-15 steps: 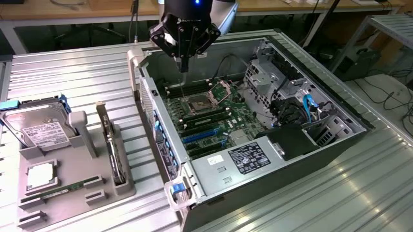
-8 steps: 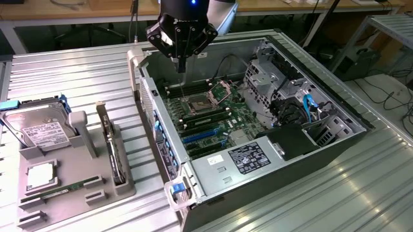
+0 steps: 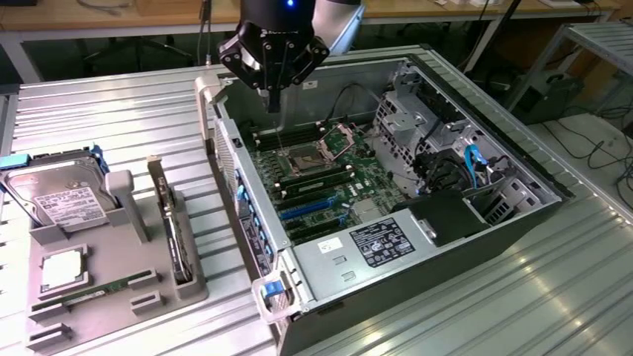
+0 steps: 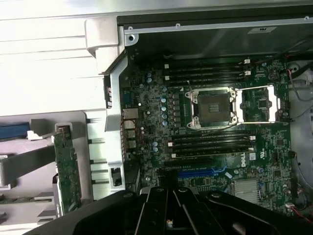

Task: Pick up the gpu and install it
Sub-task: 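Reach for the gpu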

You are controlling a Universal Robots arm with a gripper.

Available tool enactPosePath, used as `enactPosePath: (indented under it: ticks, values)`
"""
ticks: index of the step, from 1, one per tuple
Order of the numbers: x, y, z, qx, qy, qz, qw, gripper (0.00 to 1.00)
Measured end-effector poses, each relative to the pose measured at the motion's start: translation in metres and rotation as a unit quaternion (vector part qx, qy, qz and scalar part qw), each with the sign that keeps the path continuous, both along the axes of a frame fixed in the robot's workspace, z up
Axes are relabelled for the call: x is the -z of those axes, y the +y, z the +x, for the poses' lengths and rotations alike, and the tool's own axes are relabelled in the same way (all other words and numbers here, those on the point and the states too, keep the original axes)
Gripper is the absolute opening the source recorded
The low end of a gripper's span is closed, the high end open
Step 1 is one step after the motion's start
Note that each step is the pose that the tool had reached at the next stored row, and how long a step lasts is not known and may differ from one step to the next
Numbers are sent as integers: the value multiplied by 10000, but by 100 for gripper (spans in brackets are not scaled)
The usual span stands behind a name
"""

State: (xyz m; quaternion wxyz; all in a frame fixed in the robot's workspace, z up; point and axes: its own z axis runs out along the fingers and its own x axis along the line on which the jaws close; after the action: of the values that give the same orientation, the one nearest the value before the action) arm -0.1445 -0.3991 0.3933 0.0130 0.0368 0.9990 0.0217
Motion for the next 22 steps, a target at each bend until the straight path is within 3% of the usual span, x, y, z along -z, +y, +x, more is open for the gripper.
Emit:
enactPosePath:
  ticks: [22]
  values:
    - [4, -5, -233, -10, 2, 0, 10000, 11]
